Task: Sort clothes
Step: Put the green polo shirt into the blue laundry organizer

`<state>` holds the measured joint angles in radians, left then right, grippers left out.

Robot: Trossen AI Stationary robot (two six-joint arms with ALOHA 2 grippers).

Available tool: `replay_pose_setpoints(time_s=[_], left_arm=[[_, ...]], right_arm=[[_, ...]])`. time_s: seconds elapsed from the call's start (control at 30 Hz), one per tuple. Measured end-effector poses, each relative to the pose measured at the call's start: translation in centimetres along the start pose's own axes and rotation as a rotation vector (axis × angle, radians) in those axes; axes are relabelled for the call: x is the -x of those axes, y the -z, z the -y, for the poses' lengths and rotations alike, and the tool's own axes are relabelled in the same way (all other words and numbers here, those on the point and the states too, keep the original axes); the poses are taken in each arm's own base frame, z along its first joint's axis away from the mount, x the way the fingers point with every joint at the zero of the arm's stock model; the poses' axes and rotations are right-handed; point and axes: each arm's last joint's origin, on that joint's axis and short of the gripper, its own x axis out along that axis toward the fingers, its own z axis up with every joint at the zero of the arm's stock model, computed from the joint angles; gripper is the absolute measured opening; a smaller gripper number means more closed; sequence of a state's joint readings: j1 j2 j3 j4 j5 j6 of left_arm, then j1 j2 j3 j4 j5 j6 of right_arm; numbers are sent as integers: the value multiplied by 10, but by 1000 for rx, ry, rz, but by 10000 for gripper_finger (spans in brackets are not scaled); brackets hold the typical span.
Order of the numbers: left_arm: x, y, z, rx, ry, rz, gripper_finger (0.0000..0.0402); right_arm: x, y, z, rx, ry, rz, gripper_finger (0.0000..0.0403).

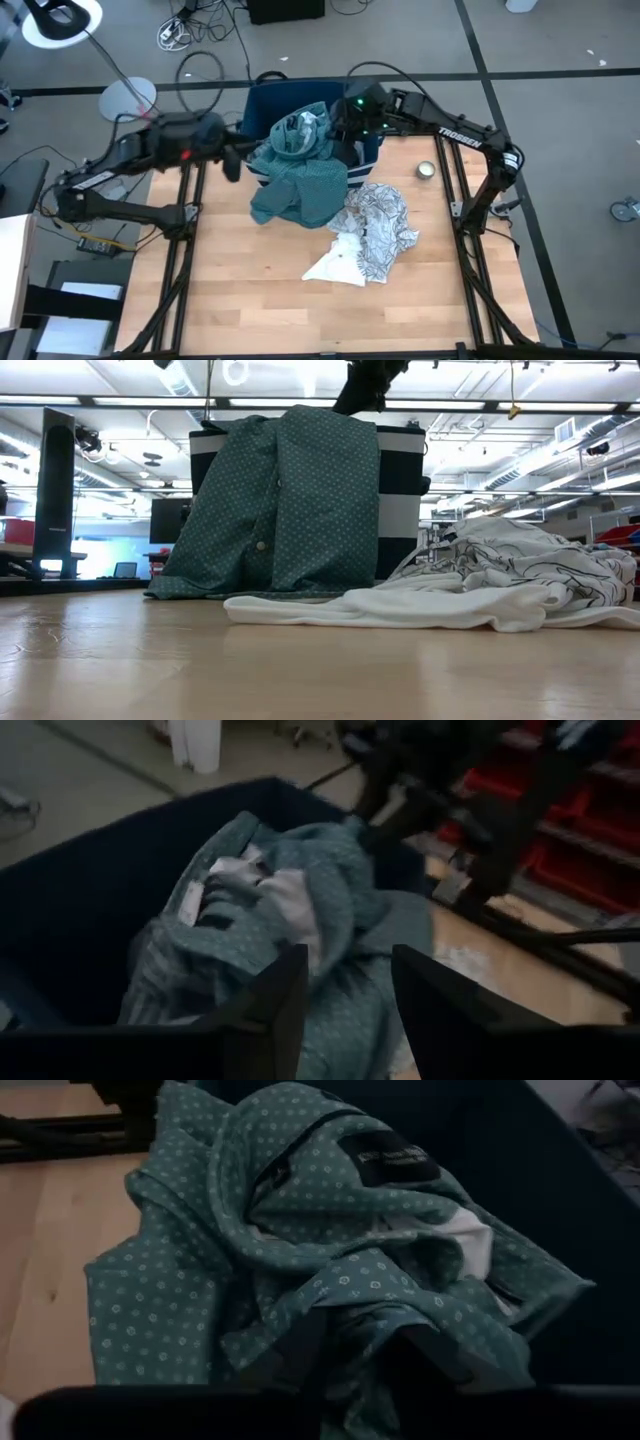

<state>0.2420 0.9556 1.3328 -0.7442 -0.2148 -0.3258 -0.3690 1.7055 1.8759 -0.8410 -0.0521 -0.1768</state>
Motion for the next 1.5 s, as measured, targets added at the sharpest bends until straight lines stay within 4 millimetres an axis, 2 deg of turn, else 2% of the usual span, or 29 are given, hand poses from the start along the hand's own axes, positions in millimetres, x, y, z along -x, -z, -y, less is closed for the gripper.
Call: replay_pose_setpoints(time_s=[0.07,0.17,0.3,0.47,0.63,0.77,0.9,1.03,1.13,1.27,1.4,1.5], left_arm=[[10,8,6,3,22,16,151],[14,29,13,13,57,24,151],[7,67,21,10,92,25,151],[-10,111,36,11,196,55,151],[-19,149,48,6,240,74,151],[-18,179,52,35,240,58,151],[-13,206,56,43,246,58,151],[-8,220,56,49,234,90,151],[-9,230,56,47,216,108,151],[-14,242,56,17,174,111,151],[-20,256,55,-49,140,88,151],[-23,263,53,-88,112,77,151]], right_arm=[[6,1,1,-1,28,-7,112],[19,3,3,-1,66,-29,138],[46,8,1,-3,73,-51,159],[76,13,-9,-89,37,-57,162],[81,24,-37,-114,-88,-190,158],[78,42,-67,-75,-71,-294,157],[87,71,-96,-45,-1,-330,157],[91,110,-120,-82,4,-304,157],[85,140,-136,-142,-15,-227,157],[60,177,-155,-194,-51,-94,158],[27,201,-167,-206,-105,50,157],[4,214,-171,-140,-110,142,156]])
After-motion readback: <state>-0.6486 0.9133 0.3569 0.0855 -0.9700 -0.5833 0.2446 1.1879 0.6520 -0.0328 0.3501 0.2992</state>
